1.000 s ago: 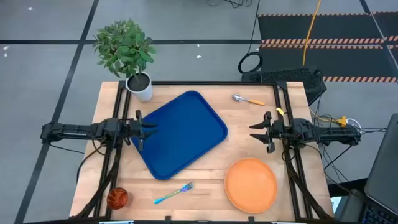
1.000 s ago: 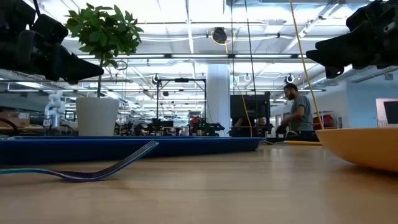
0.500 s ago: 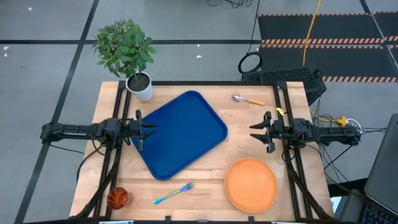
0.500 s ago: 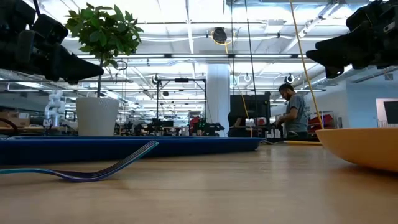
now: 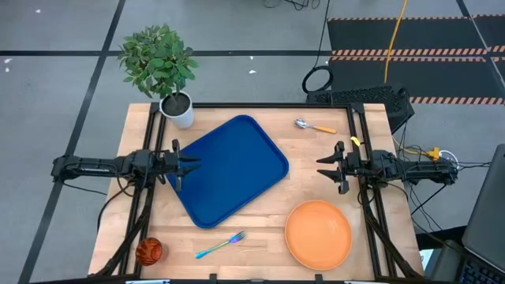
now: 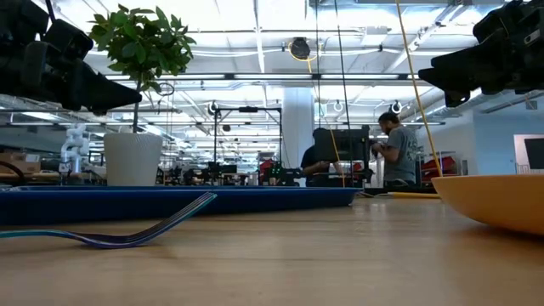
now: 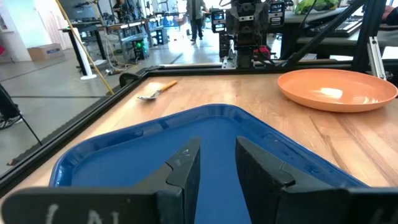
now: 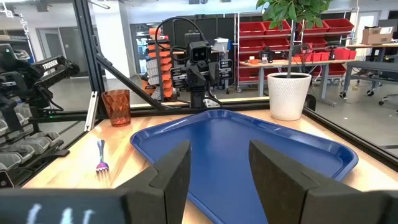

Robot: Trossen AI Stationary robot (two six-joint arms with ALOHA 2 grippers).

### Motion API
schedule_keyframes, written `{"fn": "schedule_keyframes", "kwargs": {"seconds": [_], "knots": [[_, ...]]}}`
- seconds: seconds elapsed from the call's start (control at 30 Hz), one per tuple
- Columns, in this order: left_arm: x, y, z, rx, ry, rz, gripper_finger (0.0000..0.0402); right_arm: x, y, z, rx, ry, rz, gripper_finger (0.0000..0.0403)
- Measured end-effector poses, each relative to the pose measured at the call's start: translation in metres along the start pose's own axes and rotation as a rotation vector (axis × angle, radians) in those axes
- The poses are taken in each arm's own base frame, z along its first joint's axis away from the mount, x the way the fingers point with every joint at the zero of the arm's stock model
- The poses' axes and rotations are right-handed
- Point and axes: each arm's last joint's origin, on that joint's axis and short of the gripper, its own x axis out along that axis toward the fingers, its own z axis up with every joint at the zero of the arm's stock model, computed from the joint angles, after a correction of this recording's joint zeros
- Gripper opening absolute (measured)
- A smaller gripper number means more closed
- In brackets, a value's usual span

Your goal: Pick and place plate/cup/fork/spoon on tray

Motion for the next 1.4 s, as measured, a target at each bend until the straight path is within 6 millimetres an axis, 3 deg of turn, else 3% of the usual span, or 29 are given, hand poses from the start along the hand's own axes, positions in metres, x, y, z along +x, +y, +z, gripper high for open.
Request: {"fn": "schedule_keyframes", "kwargs": {"seconds": [1.1,1.4], "knots": [[0.000,0.000,0.000,0.000,0.000,0.000,0.0104,0.000,0.000,0.000,-0.020,-0.001,0.000,0.0157],[0.000,0.000,0.000,0.000,0.000,0.000,0.0104,-0.001,0.001,0.016,0.361,-0.161,0.038,0.0157]]}}
